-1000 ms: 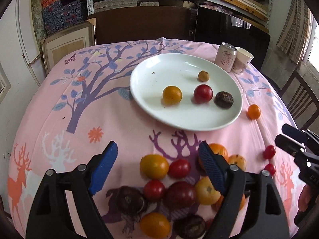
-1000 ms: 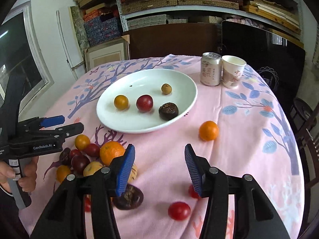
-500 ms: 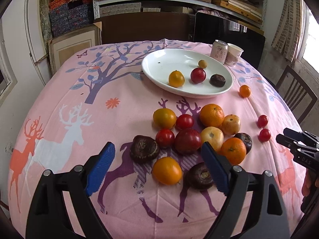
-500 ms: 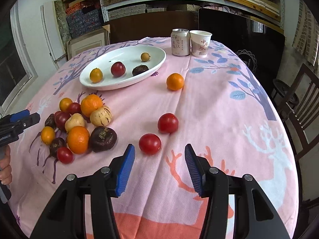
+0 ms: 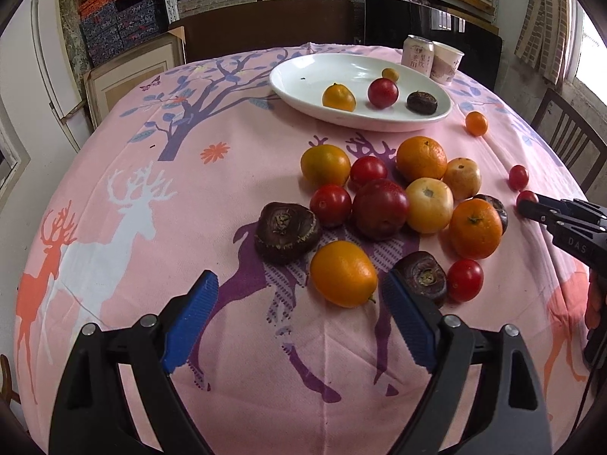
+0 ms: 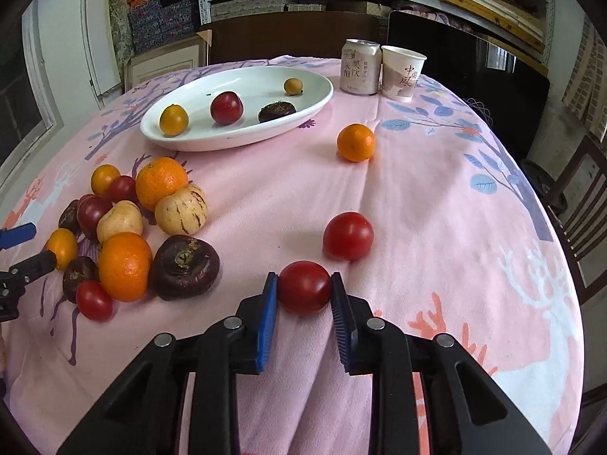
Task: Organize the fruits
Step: 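Grasp a red tomato with the right tool while the left tool grasps an orange, then release the red tomato and orange onto the plate with both tools, then grasp a red tomato with the right tool while the left tool grasps a dark brown fruit, then release the red tomato and dark brown fruit onto the plate with both tools, then grasp a dark brown fruit with the left tool while the right tool grasps another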
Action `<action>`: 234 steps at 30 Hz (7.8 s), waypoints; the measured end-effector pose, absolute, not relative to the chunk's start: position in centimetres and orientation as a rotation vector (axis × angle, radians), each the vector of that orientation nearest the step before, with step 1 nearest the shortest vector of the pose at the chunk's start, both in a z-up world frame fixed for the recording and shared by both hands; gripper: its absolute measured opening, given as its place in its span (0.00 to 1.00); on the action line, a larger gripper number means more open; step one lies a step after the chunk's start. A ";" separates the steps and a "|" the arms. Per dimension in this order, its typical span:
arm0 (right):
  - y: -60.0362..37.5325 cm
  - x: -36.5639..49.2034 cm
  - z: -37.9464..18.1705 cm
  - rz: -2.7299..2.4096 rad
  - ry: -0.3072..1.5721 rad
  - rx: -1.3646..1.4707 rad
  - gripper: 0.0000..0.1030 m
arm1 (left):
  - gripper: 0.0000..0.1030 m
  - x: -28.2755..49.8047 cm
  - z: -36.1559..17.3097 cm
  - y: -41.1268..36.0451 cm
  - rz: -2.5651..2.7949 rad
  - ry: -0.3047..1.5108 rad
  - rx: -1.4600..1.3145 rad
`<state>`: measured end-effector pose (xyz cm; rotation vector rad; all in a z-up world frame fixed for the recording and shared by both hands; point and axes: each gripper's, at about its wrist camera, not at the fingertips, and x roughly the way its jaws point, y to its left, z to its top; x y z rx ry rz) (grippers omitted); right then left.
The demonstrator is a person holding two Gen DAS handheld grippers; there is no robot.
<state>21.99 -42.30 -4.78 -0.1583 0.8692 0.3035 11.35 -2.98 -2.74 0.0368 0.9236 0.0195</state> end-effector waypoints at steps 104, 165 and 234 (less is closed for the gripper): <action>-42.9 24.6 -3.9 0.186 0.812 -0.173 0.70 | 0.83 14.0 -0.4 1.5 0.049 0.753 -0.155; -33.0 29.2 1.9 0.550 0.623 -0.187 0.29 | 0.44 29.9 3.5 -5.6 0.007 0.823 -0.027; -41.3 16.8 -1.8 0.477 0.761 -0.092 0.60 | 0.82 12.2 -5.1 -7.9 -0.095 1.001 0.069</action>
